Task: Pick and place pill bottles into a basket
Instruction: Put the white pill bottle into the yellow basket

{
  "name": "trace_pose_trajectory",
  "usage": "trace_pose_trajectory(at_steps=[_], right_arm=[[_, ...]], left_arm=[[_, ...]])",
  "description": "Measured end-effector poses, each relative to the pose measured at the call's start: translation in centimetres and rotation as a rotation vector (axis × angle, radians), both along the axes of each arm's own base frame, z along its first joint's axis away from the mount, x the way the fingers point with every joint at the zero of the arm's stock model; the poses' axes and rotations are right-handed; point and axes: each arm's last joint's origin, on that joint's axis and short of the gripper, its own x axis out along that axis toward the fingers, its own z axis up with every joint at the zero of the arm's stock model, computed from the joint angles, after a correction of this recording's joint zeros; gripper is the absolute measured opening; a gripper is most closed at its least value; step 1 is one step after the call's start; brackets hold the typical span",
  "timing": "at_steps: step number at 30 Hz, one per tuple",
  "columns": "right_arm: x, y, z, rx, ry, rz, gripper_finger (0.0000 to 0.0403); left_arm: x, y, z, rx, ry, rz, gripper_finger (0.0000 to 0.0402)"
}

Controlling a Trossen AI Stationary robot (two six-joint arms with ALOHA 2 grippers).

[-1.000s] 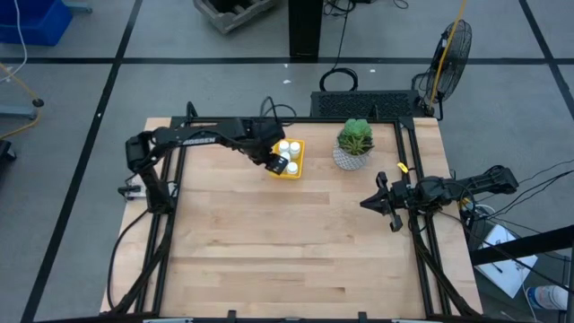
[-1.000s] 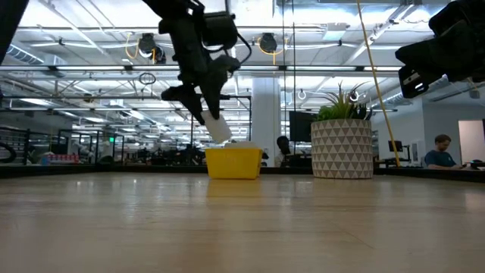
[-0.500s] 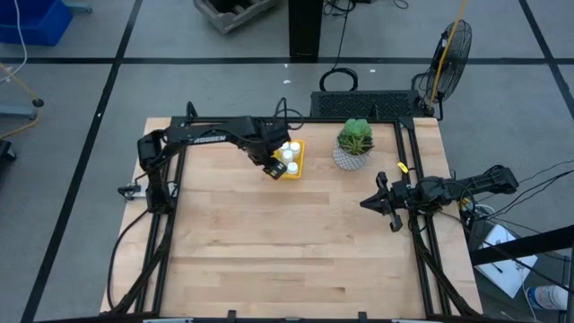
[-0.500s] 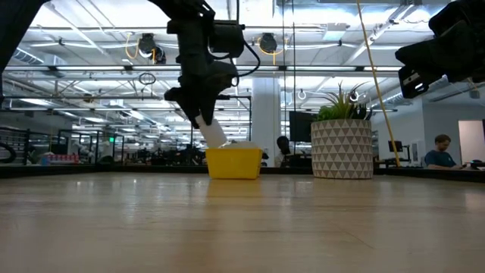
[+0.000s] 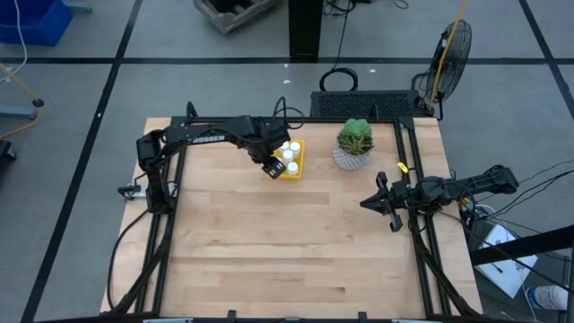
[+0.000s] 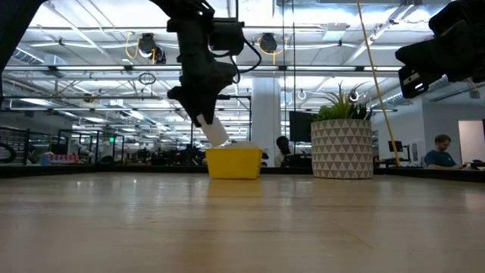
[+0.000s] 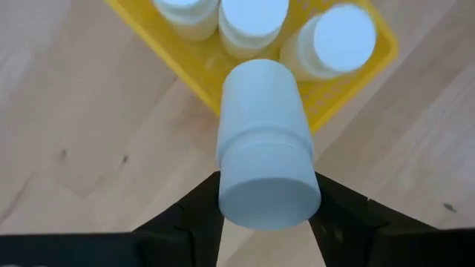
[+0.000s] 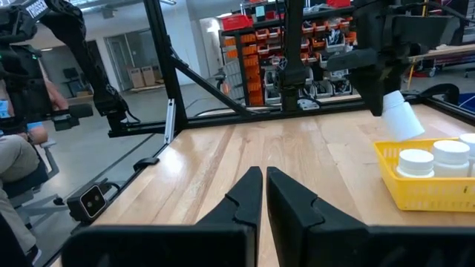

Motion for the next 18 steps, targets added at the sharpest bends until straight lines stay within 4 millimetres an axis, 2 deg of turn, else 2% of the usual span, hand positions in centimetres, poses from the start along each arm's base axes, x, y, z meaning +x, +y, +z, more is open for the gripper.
trace_pose_trajectory(at_steps=[6, 13, 18], right_arm=[[0.0, 0.0, 0.0, 0.0, 0.0, 0.0, 0.0016], [0.0, 0.0, 0.0, 0.0, 0.0, 0.0, 0.0016], [0.0, 0.0, 0.0, 0.0, -0.002, 0.0, 0.0016]], left_arm=[[0.4, 0.0, 0.1, 0.021, -0.036, -0.004, 0.0164], [0.7, -0.2, -1.6, -0.008, 0.041, -0.011, 0.0185], [1.4, -0.5, -2.7, -0.014, 0.056, -0.032, 0.0174]])
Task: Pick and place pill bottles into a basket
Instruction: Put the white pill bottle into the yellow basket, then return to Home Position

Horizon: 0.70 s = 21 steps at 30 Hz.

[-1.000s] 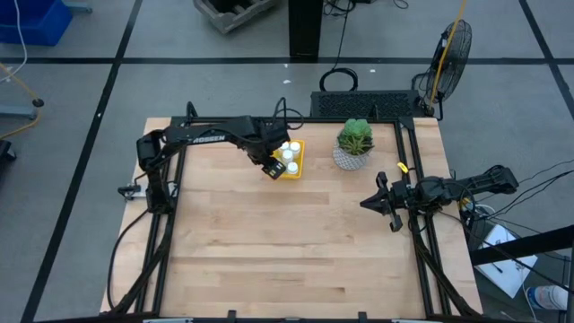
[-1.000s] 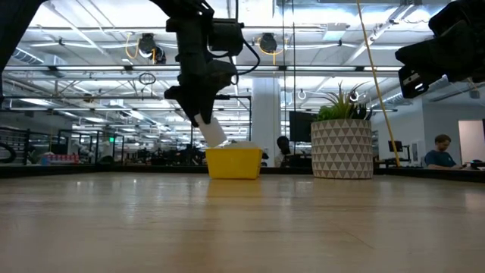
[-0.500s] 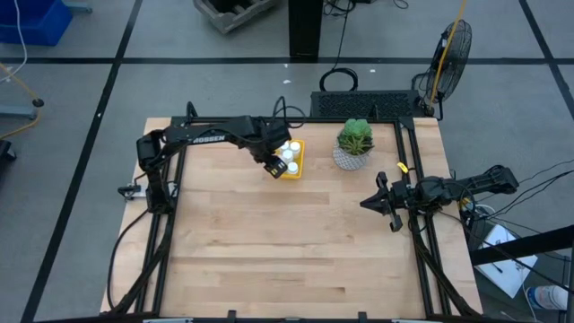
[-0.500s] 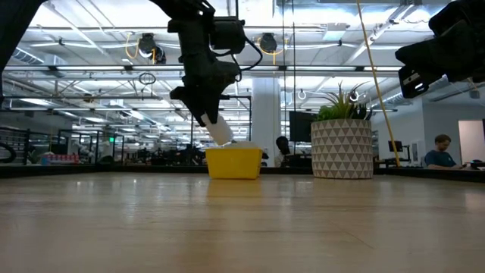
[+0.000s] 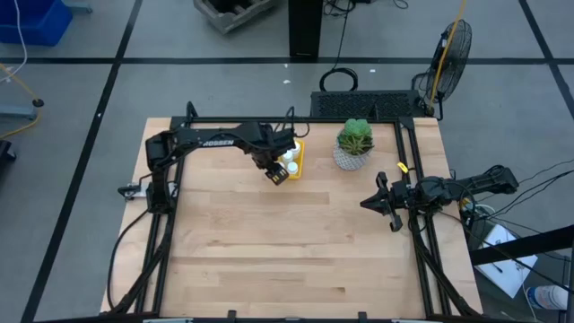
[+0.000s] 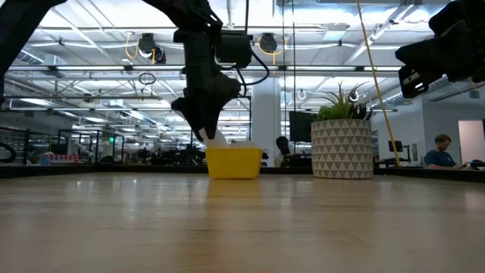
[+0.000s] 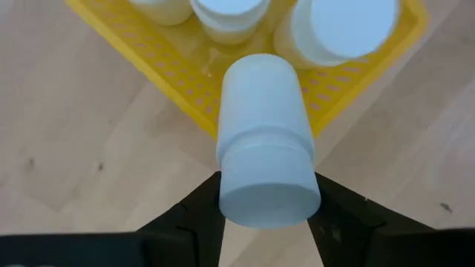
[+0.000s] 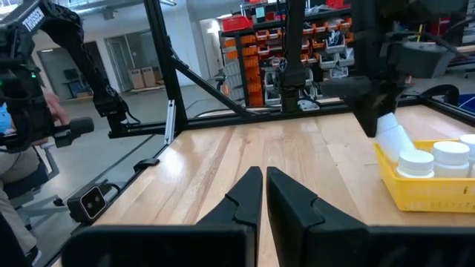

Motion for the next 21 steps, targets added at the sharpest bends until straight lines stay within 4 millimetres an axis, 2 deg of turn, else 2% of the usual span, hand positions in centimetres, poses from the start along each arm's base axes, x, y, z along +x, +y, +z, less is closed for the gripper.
trace_pose_trajectory(at_steps=[5, 14, 21], right_arm=[[0.0, 0.0, -0.02, 0.0, 0.002, 0.0, 0.0016], [0.0, 0.0, -0.02, 0.0, 0.002, 0.0, 0.0016], [0.0, 0.0, -0.02, -0.001, 0.002, 0.0, 0.0016]], left_arm=[[0.16, -0.09, -0.61, -0.005, 0.022, -0.012, 0.0171], [0.69, 0.05, -0.4, 0.0, -0.042, 0.01, 0.0225], [0.64, 0.02, -0.39, -0.004, -0.038, 0.012, 0.0222]])
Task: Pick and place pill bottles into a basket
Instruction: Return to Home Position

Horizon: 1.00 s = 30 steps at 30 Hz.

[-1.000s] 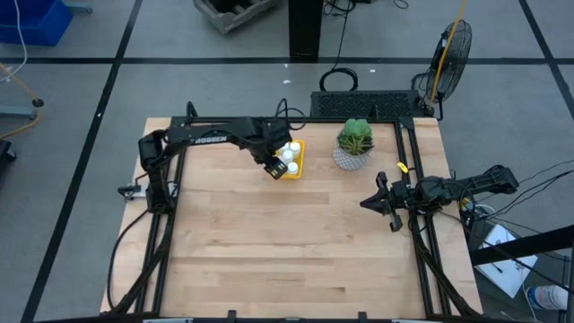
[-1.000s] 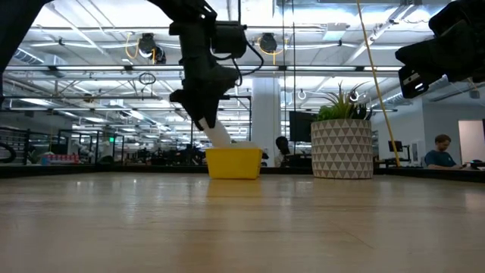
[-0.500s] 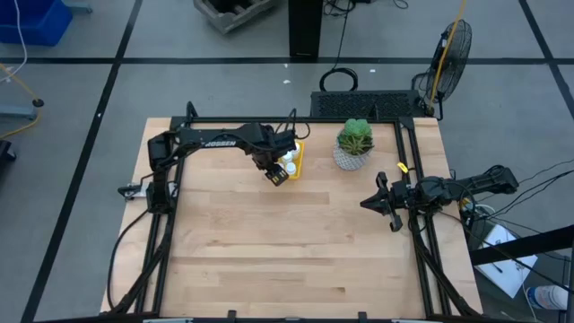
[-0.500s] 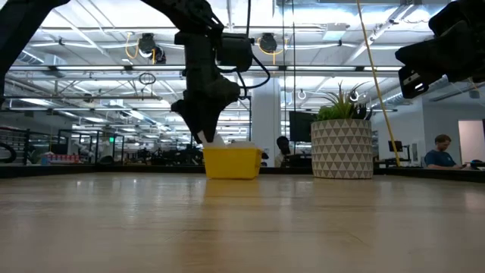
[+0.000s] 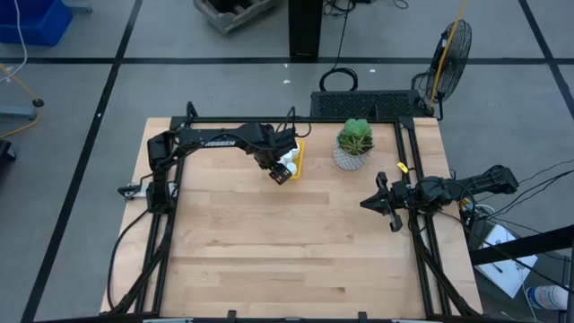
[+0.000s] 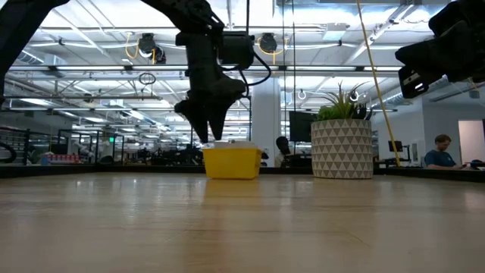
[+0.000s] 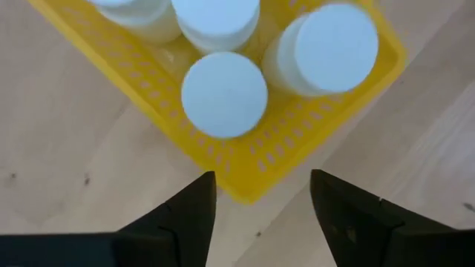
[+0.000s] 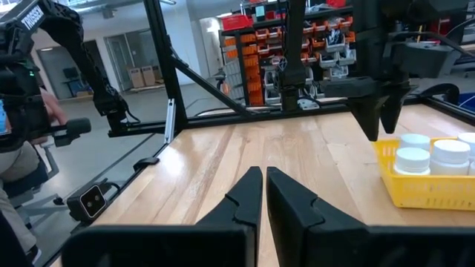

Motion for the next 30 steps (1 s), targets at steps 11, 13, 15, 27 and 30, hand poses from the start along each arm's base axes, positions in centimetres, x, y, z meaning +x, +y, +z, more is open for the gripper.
trace_pose_trajectory(at_steps=[11, 13, 15, 27, 30], right_arm=[[0.0, 0.0, 0.0, 0.0, 0.0, 0.0, 0.0016], [0.0, 0.0, 0.0, 0.0, 0.0, 0.0, 0.0016], [0.0, 0.0, 0.0, 0.0, 0.0, 0.0, 0.0016], [0.0, 0.0, 0.0, 0.0, 0.0, 0.0, 0.0016], [0.0, 0.0, 0.0, 0.0, 0.0, 0.0, 0.0016]], left_arm=[[-0.2, -2.5, 0.8, -0.043, 0.024, -0.042, 0.0148], [-0.1, -3.3, 1.0, -0.029, 0.022, -0.069, 0.0114], [0.1, -4.1, 1.2, -0.026, 0.009, -0.078, 0.0076], [0.1, -9.9, 3.4, 0.005, -0.345, -0.228, 0.0005], [-1.8, -10.8, 2.0, -0.025, -0.399, -0.246, 0.0004]])
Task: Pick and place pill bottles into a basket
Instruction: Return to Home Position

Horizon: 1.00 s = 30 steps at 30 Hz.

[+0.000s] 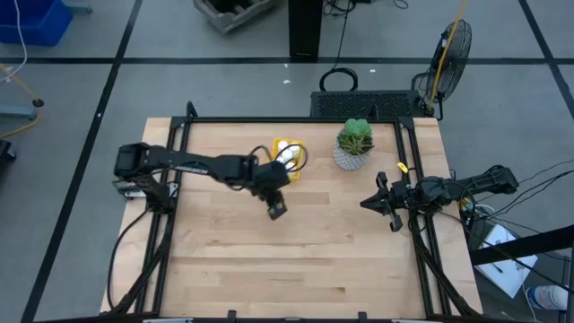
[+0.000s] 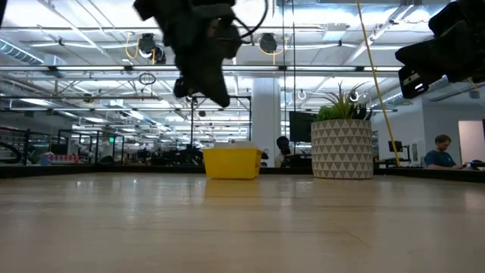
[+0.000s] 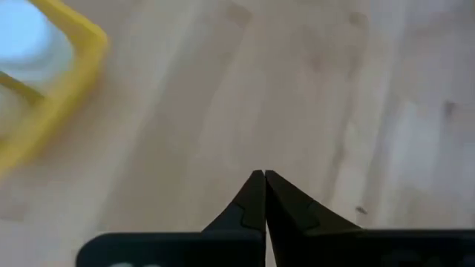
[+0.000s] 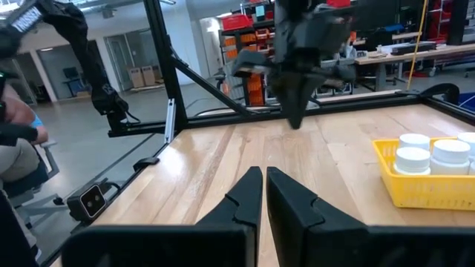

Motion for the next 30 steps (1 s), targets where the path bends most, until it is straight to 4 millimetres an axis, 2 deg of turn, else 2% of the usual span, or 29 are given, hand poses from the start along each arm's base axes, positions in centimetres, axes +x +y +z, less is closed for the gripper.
trace_pose_trajectory(at_steps=[4, 13, 17, 20, 24, 27, 30], right_arm=[[0.0, 0.0, 0.0, 0.0, -0.001, 0.0, 0.0016], [0.0, 0.0, 0.0, 0.001, -0.004, 0.0, 0.0016], [0.0, 0.0, 0.0, 0.0, -0.001, -0.001, 0.0016], [0.0, 0.0, 0.0, 0.0, 0.0, -0.001, 0.0016], [0.0, 0.0, 0.0, 0.0, 0.0, -0.001, 0.0016], [0.0, 0.0, 0.0, 0.0, 0.0, 0.0, 0.0016], [0.0, 0.0, 0.0, 0.001, -0.003, -0.001, 0.0016]], left_arm=[[-2.7, -0.4, -1.8, -0.123, -0.073, -0.018, 0.0006], [-9.2, -1.3, -1.1, -0.059, -0.313, -0.055, 0.0007], [-12.5, -1.1, -2.9, -0.086, -0.32, -0.017, 0.0004], [-14.5, -1.0, -4.0, -0.098, -0.312, 0.002, 0.0018], [-16.9, -1.0, -5.9, 0.021, -0.227, -0.111, 0.0043], [-18.1, -1.2, -7.3, 0.013, -0.207, -0.078, 0.0058], [-18.7, -1.5, -8.0, 0.071, -0.328, -0.151, 0.0068]])
